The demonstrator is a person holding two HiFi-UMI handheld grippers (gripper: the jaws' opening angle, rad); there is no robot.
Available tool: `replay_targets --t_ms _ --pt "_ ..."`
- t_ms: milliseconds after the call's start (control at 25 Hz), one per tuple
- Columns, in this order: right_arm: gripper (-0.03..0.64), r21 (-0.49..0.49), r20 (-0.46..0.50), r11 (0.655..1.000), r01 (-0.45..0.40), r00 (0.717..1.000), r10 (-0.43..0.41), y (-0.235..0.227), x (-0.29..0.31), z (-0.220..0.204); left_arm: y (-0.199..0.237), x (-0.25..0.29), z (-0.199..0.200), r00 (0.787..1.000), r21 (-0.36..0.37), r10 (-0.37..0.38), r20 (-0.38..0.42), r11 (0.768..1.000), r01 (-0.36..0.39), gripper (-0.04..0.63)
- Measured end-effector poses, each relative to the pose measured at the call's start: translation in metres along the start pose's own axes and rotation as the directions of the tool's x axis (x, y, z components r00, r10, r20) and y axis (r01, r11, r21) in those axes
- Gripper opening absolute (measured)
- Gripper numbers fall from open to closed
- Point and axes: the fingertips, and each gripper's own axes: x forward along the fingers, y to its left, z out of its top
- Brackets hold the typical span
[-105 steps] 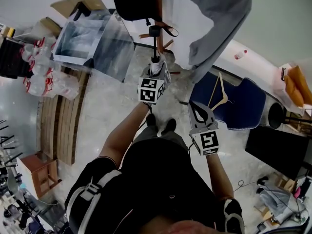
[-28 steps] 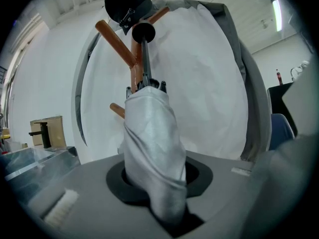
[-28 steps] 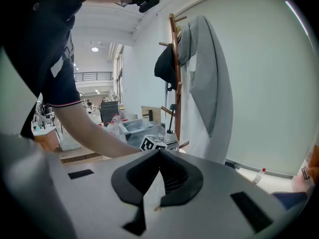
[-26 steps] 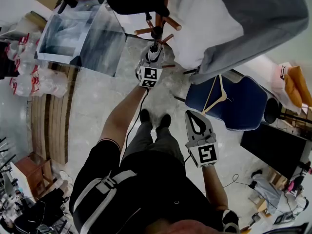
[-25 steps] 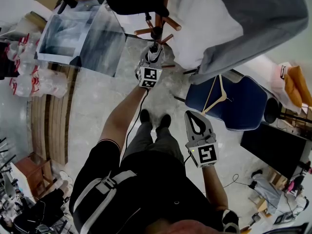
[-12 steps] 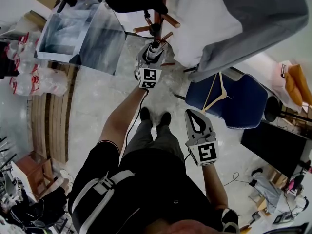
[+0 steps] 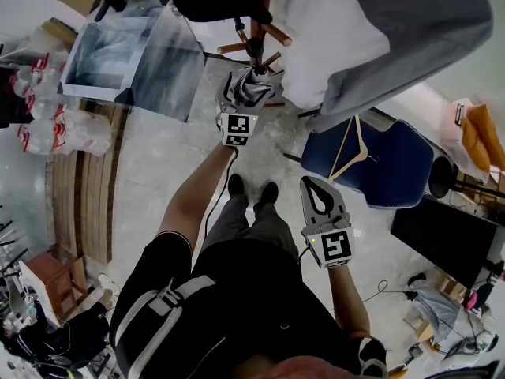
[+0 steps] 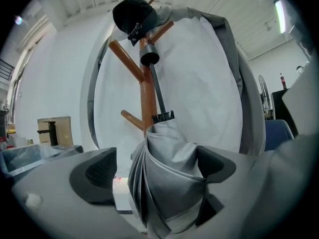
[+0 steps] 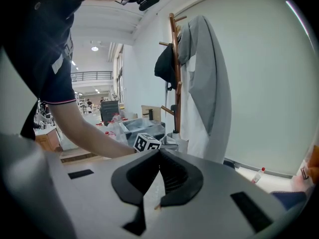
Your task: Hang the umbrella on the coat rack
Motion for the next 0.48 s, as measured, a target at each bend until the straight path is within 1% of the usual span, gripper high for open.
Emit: replay_targets --t_ms 120,480 --pt "0.002 -0.003 -0.001 1.0 -0.002 1.0 0.002 0.001 0.0 0.001 0.0 -0.002 0.005 1.0 -0.009 -0.015 0.011 1.0 0.015 0.527" --pt "0.002 -0.002 0.004 1.0 0.002 1.0 -0.002 0.0 -0.003 0.0 -0.008 -0.015 0.016 0.998 0.003 -0.056 0.026 0.998 0.056 0.529"
